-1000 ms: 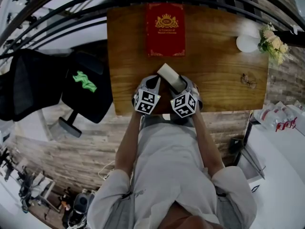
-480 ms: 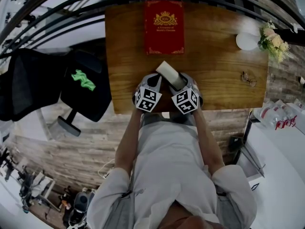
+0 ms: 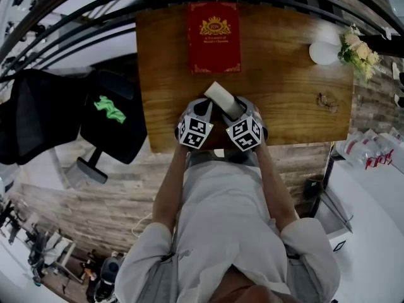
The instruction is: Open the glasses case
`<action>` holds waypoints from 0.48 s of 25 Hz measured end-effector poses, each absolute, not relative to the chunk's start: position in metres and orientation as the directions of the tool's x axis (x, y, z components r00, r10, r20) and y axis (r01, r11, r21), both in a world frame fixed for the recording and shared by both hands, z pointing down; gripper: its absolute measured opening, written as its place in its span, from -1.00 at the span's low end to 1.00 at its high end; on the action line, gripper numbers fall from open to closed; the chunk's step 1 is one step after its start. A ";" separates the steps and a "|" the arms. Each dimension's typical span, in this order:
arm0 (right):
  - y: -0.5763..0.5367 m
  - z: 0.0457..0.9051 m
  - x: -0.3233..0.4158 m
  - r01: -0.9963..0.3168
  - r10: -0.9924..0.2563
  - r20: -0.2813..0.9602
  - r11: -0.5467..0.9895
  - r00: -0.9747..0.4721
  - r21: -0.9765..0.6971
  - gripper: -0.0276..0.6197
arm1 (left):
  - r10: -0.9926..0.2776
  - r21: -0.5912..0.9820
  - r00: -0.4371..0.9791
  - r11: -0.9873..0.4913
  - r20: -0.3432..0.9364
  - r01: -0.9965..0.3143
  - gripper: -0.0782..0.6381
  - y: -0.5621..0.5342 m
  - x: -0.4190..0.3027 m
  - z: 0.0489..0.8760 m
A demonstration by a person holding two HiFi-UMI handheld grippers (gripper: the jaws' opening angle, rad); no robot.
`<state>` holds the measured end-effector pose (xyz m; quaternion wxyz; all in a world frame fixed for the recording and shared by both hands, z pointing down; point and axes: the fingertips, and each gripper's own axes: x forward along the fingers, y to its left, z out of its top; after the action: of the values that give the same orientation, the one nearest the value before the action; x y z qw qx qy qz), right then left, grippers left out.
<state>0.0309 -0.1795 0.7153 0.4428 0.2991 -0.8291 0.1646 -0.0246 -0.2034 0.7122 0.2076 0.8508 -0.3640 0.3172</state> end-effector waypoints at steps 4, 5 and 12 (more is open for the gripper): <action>-0.180 0.709 0.031 -0.642 -0.362 0.827 0.767 -0.430 0.002 0.00 | -0.484 0.124 0.532 -0.648 0.694 -0.751 -0.73 -0.203 -0.025 0.713; -0.181 0.707 0.032 -0.644 -0.365 0.825 0.765 -0.431 0.002 -0.01 | -0.485 0.123 0.532 -0.648 0.694 -0.752 -0.73 -0.203 -0.025 0.712; -0.184 0.694 0.036 -0.665 -0.406 0.802 0.747 -0.438 0.015 -0.15 | -0.481 0.131 0.538 -0.650 0.692 -0.749 -0.73 -0.203 -0.024 0.712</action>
<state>0.0359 -0.1838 0.6936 0.4217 0.3211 -0.8340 0.1533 -0.0242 -0.2028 0.7125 0.2112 0.8512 -0.3612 0.3168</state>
